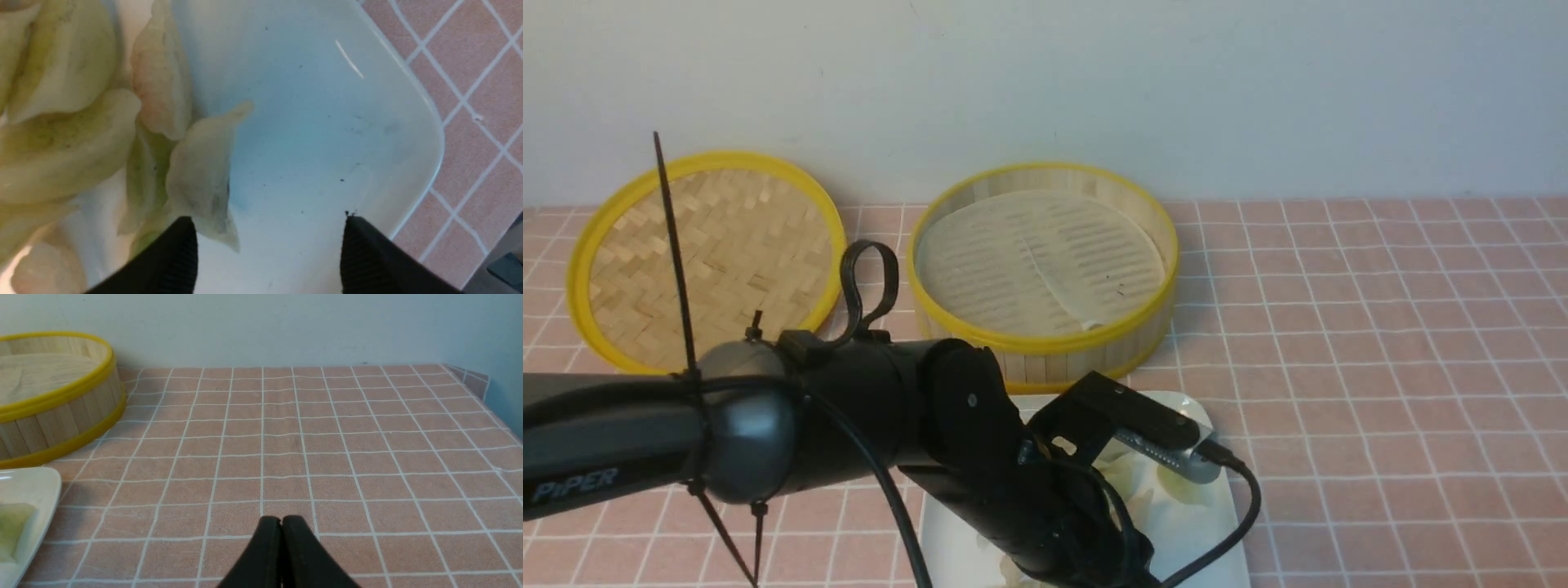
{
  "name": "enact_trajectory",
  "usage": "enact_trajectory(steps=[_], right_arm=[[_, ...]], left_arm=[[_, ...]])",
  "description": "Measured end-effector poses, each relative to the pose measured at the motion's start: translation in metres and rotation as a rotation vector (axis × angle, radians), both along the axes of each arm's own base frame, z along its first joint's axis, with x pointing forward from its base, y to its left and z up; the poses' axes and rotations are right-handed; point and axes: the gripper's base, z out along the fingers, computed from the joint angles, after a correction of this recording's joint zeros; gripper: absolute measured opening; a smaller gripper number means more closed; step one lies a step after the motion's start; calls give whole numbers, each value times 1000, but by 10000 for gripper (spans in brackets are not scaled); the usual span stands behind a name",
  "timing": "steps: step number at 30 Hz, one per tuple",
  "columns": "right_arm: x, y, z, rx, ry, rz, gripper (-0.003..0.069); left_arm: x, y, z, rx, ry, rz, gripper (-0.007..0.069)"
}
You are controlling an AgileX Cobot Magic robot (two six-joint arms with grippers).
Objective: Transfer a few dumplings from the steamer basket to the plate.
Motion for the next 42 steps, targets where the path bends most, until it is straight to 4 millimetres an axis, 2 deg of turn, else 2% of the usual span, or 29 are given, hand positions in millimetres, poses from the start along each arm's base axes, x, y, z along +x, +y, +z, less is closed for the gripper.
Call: enact_trajectory(steps=[1,5,6,8,11,14,15,19,25,35,40,42], right_arm=[[0,0,0,0,0,0,-10],[0,0,0,0,0,0,-10],[0,0,0,0,0,0,-10],[0,0,0,0,0,0,-10],[0,0,0,0,0,0,-10],[0,0,0,0,0,0,-10],[0,0,0,0,0,0,-10],[0,0,0,-1,0,0,-10],[0,0,0,-3,0,1,-10],[0,0,0,-3,0,1,-10],[0,0,0,-3,0,1,-10],[0,0,0,-3,0,1,-10]], left_arm=[[1,1,7,-9,9,5,414],[3,23,59,-61,-39,61,209],[0,31,77,-82,-87,78,130],[-13,52,117,-141,-222,117,34],[-42,80,159,-255,-392,182,0],[-69,105,174,-334,-523,216,-6],[-78,113,177,-359,-570,227,-6],[-105,137,165,-412,-657,260,-6],[-128,155,150,-439,-702,261,-6],[-149,174,164,-491,-857,253,-6],[-153,180,153,-466,-912,251,-6],[-153,183,140,-462,-923,279,-6]])
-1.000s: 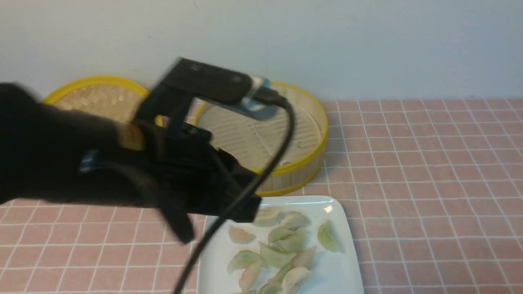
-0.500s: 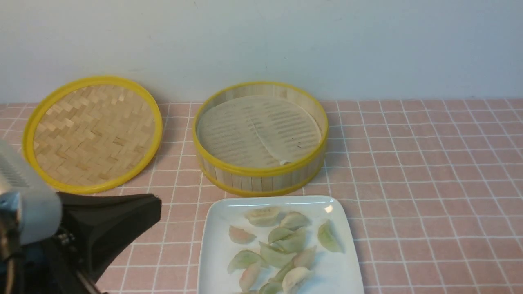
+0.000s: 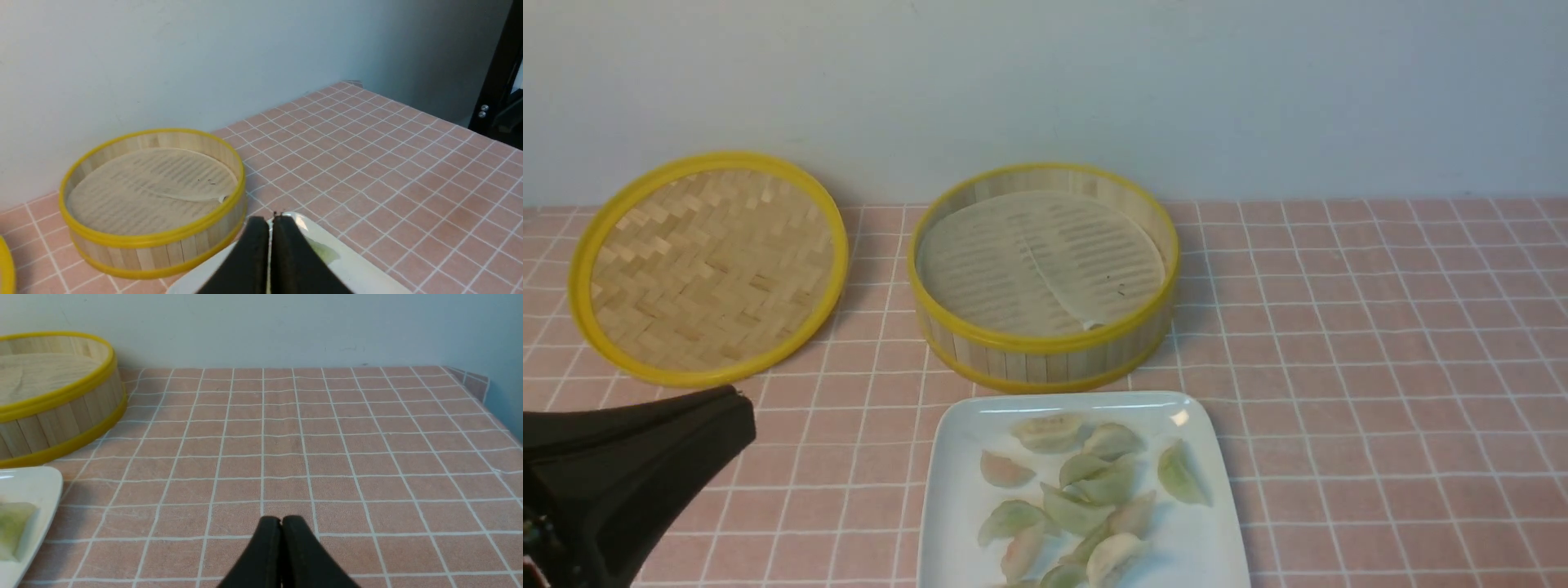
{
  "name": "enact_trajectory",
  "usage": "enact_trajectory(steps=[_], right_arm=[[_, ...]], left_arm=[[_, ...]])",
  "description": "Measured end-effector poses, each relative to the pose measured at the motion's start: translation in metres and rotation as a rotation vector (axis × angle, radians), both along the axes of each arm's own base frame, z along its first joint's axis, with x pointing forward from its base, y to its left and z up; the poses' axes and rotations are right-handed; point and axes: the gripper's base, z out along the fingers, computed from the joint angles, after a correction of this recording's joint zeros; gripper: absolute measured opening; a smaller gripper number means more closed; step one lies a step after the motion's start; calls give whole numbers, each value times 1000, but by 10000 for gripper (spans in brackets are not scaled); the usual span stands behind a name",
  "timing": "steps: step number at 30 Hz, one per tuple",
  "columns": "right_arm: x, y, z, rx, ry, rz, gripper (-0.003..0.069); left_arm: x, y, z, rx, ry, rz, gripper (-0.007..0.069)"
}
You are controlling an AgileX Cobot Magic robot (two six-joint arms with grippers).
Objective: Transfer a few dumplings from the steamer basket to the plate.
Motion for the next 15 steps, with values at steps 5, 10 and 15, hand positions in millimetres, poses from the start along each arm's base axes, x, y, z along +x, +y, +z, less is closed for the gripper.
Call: enact_trajectory(steps=[5,10,15], right_arm=[[0,0,0,0,0,0,-10],[0,0,0,0,0,0,-10],[0,0,0,0,0,0,-10]], left_arm=[[2,18,-40,-34,-49,181,-6],[-6,41,-88,-73,-63,419,-6],[-13,52,-120,-57,-43,561,-6]])
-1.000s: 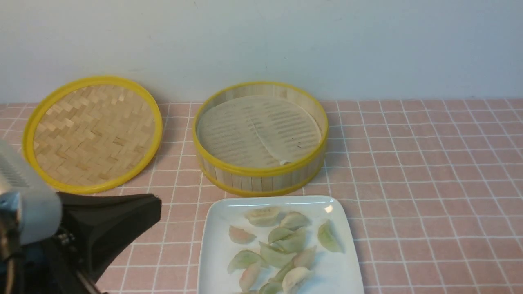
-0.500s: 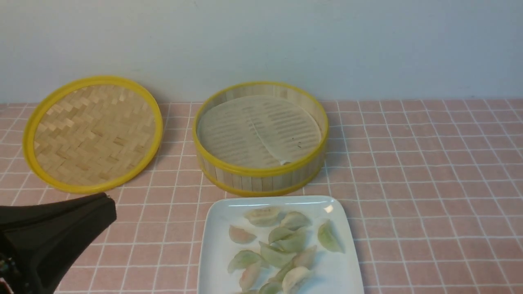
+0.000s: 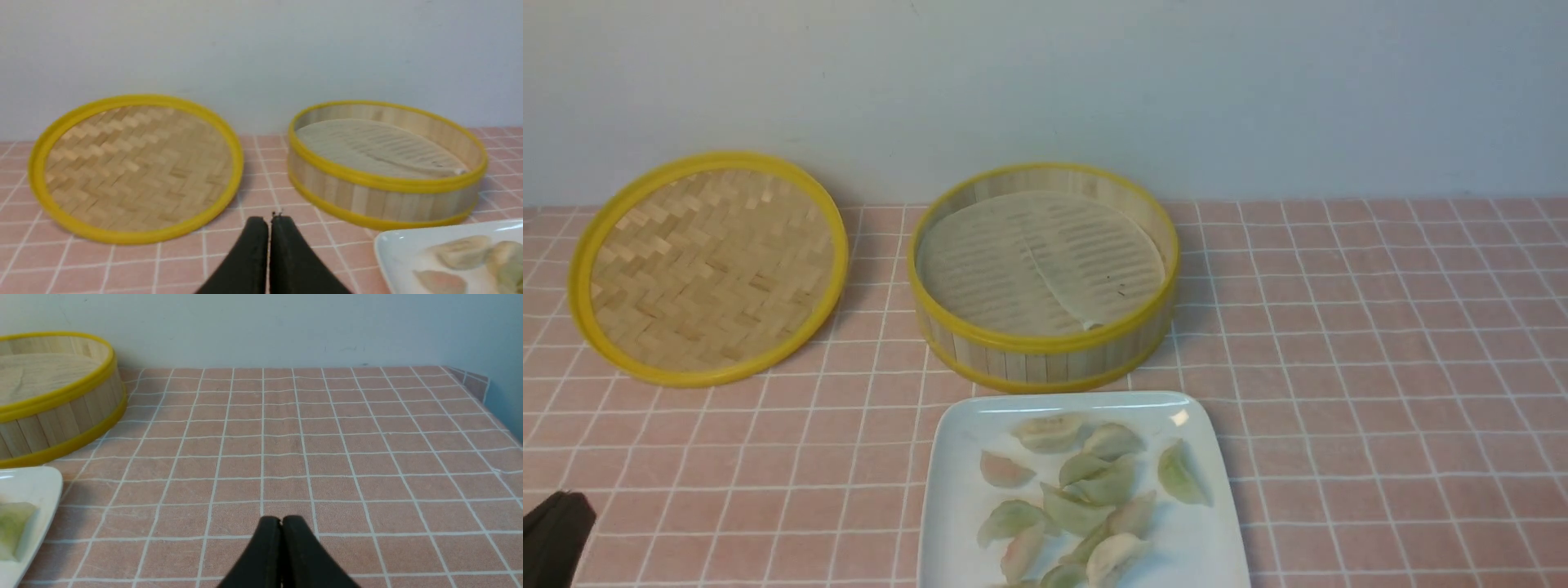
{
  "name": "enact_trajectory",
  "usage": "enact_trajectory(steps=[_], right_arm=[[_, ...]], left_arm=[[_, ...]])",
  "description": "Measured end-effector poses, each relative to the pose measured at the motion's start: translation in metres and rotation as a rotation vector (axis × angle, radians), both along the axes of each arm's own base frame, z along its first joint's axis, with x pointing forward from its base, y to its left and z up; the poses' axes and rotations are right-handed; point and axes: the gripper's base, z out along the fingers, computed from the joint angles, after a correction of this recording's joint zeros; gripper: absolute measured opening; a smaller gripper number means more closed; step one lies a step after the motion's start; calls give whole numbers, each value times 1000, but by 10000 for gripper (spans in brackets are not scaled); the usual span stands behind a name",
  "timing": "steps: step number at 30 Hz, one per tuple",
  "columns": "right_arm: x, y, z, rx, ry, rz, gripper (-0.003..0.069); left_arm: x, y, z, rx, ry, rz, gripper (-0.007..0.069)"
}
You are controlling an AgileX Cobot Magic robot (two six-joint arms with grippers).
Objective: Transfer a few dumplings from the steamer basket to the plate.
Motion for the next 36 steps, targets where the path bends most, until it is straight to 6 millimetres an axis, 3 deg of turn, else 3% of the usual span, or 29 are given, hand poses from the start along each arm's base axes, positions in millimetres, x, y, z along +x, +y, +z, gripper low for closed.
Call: enact_trajectory(steps=[3,9,36], right_arm=[[0,0,0,0,0,0,-10],[0,0,0,0,0,0,-10],[0,0,0,0,0,0,-10]], left_arm=[[-4,3,-19,52,64,49,-6],[-8,5,-33,119,198,64,-6],[-8,6,-34,129,211,66,-6]])
